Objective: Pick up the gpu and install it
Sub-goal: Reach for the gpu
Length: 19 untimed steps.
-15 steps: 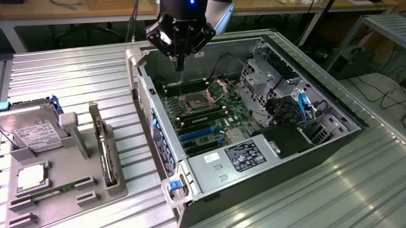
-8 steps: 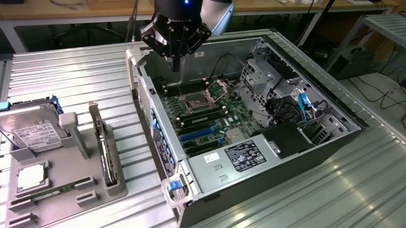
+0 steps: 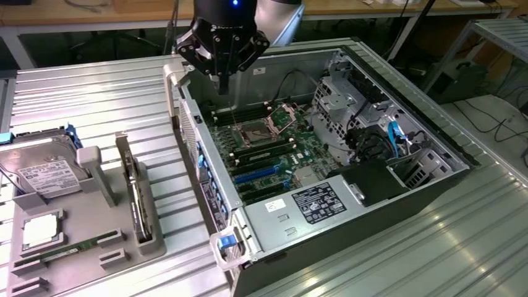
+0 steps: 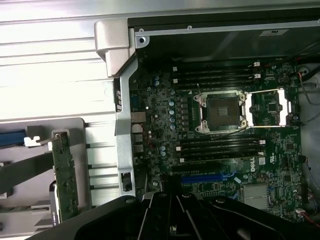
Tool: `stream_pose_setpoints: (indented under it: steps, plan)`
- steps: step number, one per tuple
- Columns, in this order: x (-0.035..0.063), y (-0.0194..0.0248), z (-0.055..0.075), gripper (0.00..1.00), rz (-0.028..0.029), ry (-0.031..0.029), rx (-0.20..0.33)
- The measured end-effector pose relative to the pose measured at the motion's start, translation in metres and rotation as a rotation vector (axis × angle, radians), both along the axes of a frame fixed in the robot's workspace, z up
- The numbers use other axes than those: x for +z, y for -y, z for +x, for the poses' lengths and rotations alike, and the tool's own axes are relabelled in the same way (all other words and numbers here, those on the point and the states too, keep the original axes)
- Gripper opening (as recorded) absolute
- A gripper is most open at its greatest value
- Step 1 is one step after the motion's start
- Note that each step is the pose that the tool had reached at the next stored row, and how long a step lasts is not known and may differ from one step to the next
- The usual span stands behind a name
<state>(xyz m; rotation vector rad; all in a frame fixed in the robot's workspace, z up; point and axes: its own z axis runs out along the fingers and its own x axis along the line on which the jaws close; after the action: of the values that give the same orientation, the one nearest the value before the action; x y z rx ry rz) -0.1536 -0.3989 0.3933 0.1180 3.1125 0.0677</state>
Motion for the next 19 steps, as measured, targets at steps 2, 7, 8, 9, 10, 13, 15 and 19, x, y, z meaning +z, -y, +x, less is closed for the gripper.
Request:
stream_pose_setpoints:
  steps: [2,7,8,9,10,13,15,19]
  plan:
    - [0.0000,0.0000,-0.002,0.11,-0.0001,0.0000,0.000]
    - [0.0000,0.0001,-0.007,0.11,0.0000,0.0000,0.000]
    - [0.0000,0.0001,-0.008,0.11,0.0000,0.0000,0.000]
    - [0.0000,0.0001,-0.009,0.11,0.0000,0.0000,0.000]
    - [0.0000,0.0001,-0.010,0.11,0.0000,0.0000,0.000]
    - [0.0000,0.0001,-0.012,0.11,0.0000,0.0000,0.000]
    - [0.0000,0.0001,-0.014,0.11,0.0000,0.0000,0.000]
    - [0.0000,0.0002,-0.017,0.11,0.0000,0.0000,0.000]
